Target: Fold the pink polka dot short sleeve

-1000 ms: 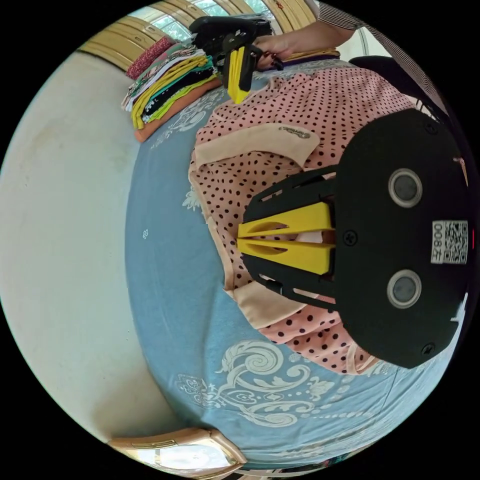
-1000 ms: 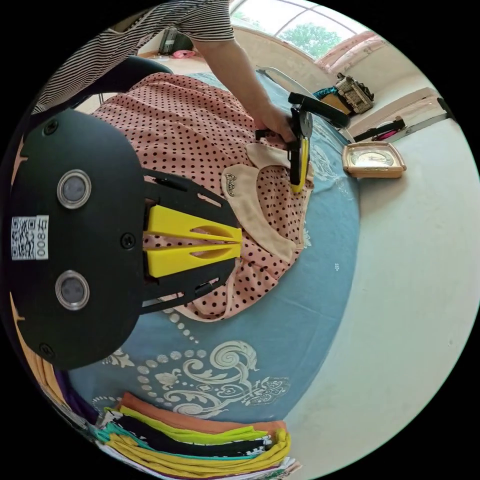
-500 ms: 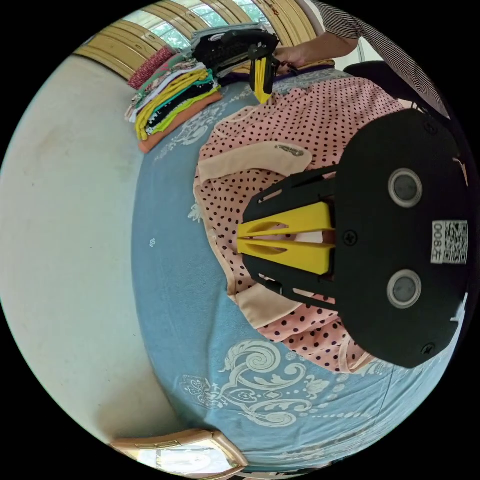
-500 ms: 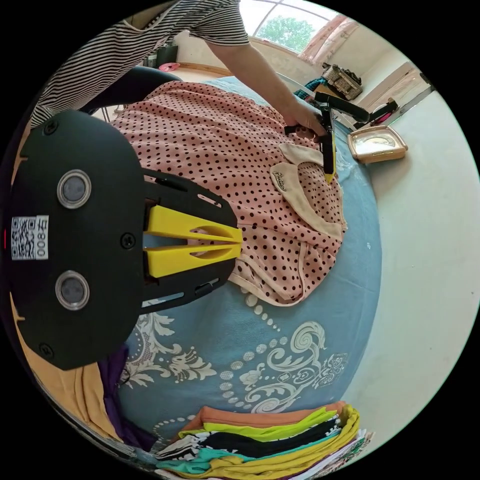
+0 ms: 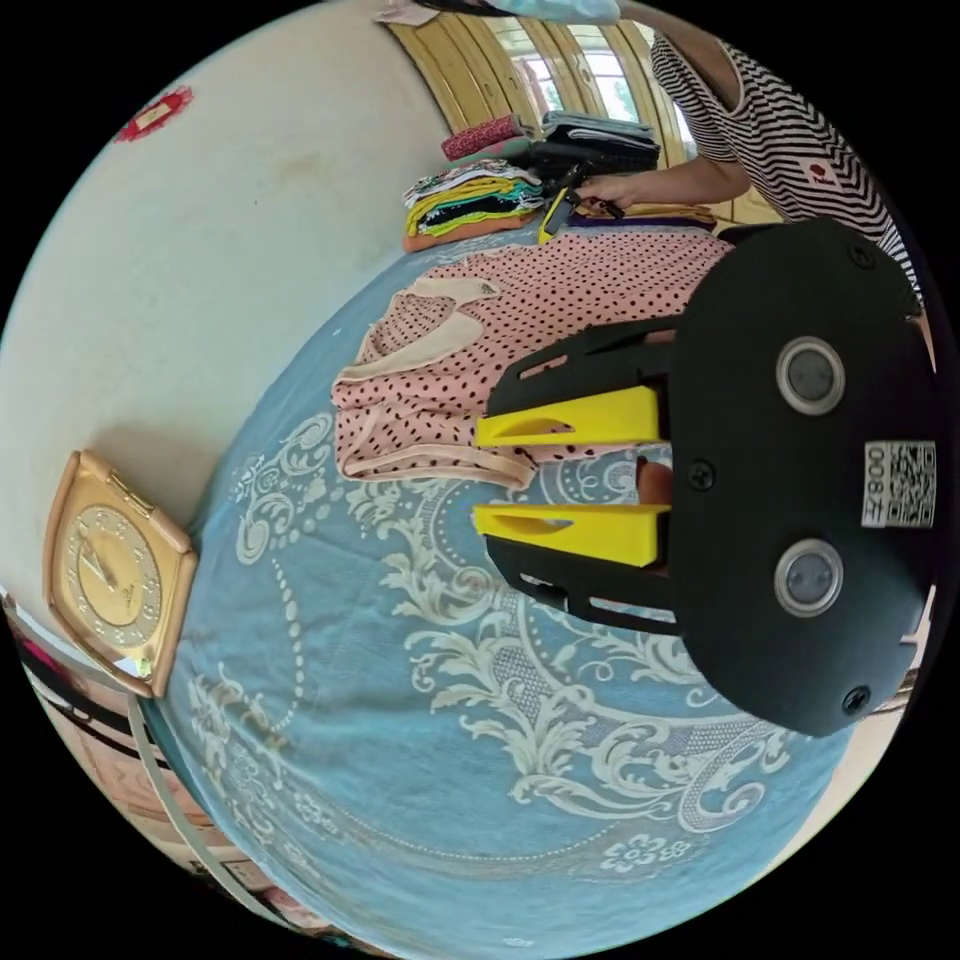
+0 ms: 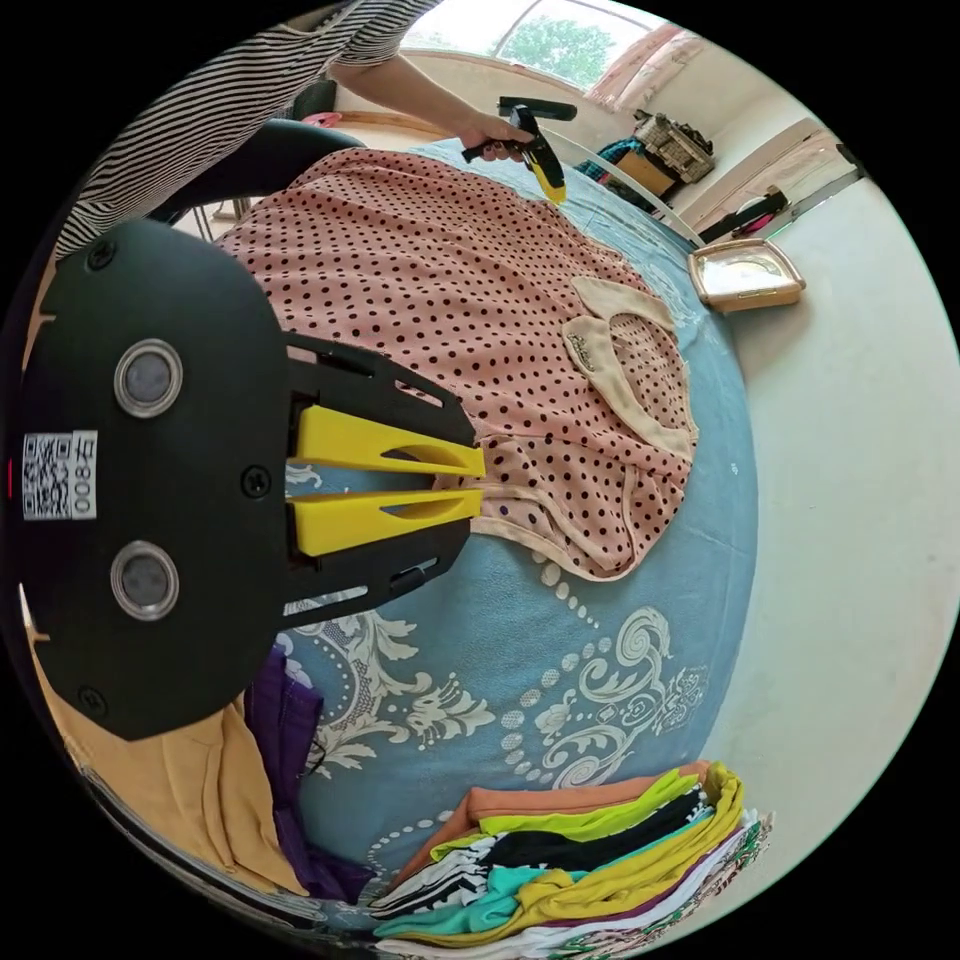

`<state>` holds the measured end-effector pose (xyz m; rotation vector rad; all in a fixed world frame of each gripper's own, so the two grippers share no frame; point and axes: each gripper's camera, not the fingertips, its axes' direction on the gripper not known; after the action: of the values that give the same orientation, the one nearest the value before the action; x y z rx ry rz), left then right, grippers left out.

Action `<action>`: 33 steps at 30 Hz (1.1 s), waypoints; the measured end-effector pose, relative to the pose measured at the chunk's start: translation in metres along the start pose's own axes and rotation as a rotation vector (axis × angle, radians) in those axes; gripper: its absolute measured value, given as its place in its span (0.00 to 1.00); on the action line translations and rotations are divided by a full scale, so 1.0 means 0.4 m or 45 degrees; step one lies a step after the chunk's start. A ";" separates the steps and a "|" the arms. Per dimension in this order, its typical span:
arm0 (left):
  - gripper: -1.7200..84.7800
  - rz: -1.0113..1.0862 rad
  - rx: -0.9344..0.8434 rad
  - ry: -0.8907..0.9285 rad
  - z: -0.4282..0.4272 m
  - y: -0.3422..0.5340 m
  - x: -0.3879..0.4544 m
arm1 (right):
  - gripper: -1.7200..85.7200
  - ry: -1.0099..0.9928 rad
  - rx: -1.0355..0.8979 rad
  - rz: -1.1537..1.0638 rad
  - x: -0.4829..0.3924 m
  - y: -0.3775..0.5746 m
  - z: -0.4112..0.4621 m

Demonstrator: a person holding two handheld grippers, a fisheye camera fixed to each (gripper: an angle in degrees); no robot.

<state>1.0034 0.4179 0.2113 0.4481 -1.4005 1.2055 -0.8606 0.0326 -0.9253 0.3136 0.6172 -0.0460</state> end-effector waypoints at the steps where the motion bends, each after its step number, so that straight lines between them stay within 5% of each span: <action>1: 0.08 0.003 -0.077 -0.036 0.020 0.008 -0.004 | 0.02 0.043 -0.048 0.004 -0.004 0.000 0.011; 10: 0.06 0.039 0.040 -0.154 -0.058 0.090 -0.031 | 0.02 -0.153 0.030 0.184 0.062 0.055 -0.092; 15: 0.06 0.181 0.204 -0.157 -0.105 0.096 0.015 | 0.02 -0.047 0.146 0.209 0.021 0.045 -0.191; 25: 0.04 0.382 -0.020 -0.286 0.070 -0.030 0.100 | 0.02 0.222 0.127 -0.236 -0.268 -0.341 -0.118; 28: 0.03 0.401 -0.035 -0.326 0.078 -0.019 0.090 | 0.02 0.289 -0.040 -0.237 -0.253 -0.396 -0.023; 33: 0.03 0.433 -0.011 -0.388 0.057 0.035 0.076 | 0.02 0.296 0.017 -0.079 -0.179 -0.379 -0.072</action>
<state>0.9729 0.4155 0.2378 0.4099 -1.7949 1.4470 -0.9559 -0.1065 -0.9480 0.3152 0.8573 -0.0738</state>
